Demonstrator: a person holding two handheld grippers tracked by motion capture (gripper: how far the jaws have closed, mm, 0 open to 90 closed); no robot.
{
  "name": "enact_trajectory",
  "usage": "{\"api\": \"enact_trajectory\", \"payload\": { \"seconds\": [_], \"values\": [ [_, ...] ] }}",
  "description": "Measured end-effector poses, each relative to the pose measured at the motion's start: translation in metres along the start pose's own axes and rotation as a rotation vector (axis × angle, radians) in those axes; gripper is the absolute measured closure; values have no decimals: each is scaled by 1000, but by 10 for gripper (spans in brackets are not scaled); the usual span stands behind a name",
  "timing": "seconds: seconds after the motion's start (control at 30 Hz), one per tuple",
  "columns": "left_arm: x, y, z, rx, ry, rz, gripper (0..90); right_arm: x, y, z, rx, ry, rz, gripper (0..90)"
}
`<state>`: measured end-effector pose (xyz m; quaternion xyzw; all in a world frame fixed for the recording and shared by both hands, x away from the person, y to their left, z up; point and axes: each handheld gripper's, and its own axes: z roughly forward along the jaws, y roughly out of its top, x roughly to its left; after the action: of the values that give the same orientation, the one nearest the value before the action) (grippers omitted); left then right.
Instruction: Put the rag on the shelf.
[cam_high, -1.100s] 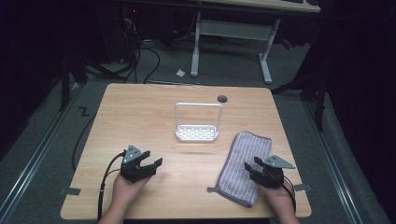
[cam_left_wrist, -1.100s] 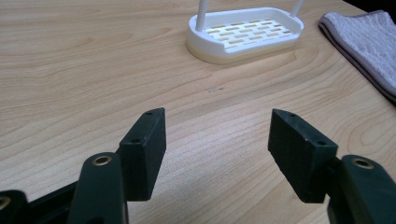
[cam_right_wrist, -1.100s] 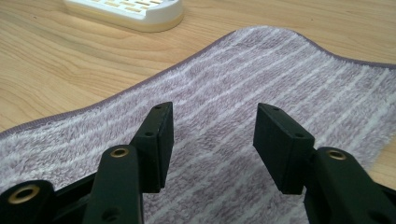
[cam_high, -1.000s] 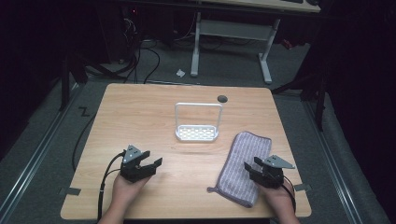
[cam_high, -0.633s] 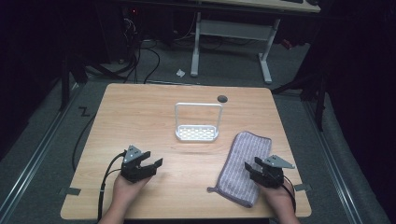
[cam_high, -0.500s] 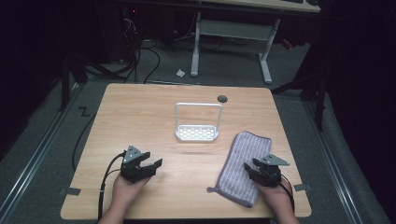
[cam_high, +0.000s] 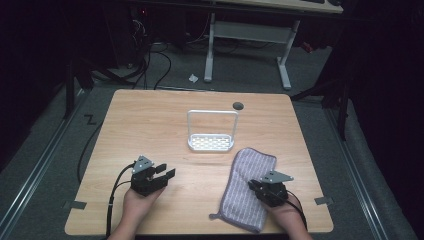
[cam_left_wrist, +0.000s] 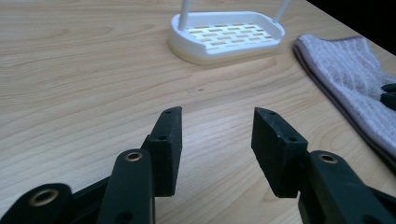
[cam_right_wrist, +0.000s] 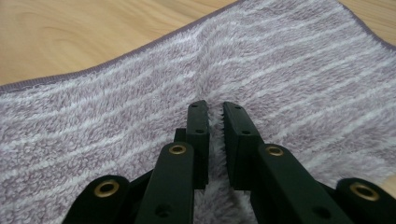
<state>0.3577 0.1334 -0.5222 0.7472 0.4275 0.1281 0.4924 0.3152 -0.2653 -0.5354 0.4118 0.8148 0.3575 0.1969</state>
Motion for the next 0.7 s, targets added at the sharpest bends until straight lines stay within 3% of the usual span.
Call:
{"api": "enact_trajectory", "payload": {
  "seconds": [0.07, 0.13, 0.33, 0.47, 0.5, 0.6, 0.7],
  "values": [
    [-7, 1, 3, 4, -11, 17, 544, 16, 3, 4, -5, 43, -29, 814],
    [-13, 1, 5, 7, -23, 30, 549, 20, 4, 5, -6, 52, -40, 813],
    [-34, 1, 13, 32, -64, 79, 593, 56, 8, 9, -2, 138, -103, 812],
    [-45, 0, 19, 53, -81, 96, 604, 71, 9, 11, -7, 174, -134, 810],
    [-48, 0, 21, 58, -87, 99, 608, 81, 10, 12, -5, 196, -152, 805],
    [-56, -2, 27, 79, -101, 119, 604, 93, 10, 13, -9, 225, -184, 783],
    [-62, -4, 31, 102, -120, 138, 599, 96, 12, 13, -7, 240, -183, 713]
  ]
}}
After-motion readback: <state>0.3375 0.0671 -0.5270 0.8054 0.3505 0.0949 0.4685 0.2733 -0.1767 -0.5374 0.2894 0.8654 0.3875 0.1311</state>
